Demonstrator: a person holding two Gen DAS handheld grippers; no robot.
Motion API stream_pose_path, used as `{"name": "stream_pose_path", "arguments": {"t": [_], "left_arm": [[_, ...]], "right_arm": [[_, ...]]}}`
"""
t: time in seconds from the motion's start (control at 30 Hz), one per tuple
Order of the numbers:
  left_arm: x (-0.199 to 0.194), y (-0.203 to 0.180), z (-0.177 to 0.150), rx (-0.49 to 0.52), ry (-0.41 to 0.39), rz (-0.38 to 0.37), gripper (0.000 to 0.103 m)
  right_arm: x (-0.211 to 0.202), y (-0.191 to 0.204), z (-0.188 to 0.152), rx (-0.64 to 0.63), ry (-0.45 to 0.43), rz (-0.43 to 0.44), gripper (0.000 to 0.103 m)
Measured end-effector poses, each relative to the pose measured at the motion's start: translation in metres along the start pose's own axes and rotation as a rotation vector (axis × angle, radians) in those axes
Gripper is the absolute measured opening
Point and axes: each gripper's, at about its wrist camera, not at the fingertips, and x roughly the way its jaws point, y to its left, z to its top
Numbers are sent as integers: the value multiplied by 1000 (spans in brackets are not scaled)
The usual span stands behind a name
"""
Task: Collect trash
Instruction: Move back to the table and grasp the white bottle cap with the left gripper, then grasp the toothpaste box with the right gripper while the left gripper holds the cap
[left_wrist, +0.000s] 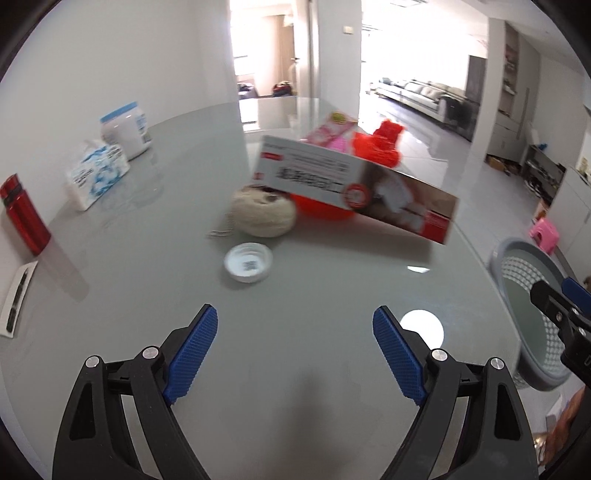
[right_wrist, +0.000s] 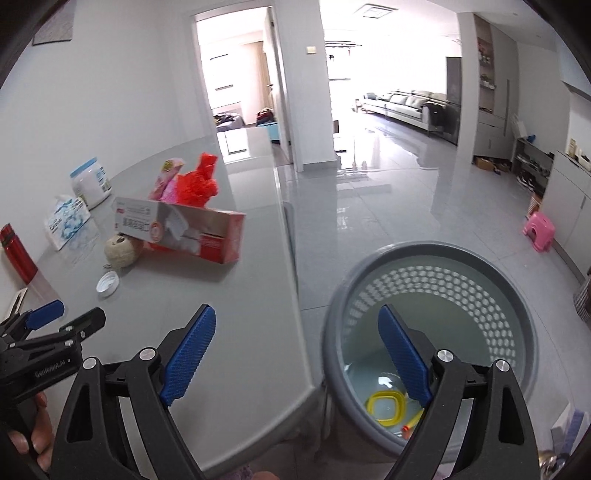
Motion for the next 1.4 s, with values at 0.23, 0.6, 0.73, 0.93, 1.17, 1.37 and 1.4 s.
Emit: {"name": "stream_pose_path", "arguments": {"t": [0.23, 0.6, 0.73, 0.93, 1.17, 1.37, 1.4], "left_arm": [[22, 32, 6, -59, 14, 69, 86], [66, 42, 16, -98, 85, 49, 86], [77, 45, 23, -130, 101, 23, 84], [86, 47, 31, -127, 105, 2, 52], [78, 50, 28, -133, 90, -28, 39], [63, 61, 30, -133, 35, -18, 39], [61, 63, 30, -134, 25, -11, 39]], "right_arm": [[18, 25, 11, -39, 23, 31, 86], [35, 34, 23, -18, 51, 79, 86], [39, 40, 25, -32, 56, 82, 86], [45, 49, 28, -51, 57, 99, 86], [53, 66, 43, -121, 28, 104, 86], [66, 90, 59, -233, 11, 89, 86], [69, 95, 61, -249, 9, 84, 86]]}}
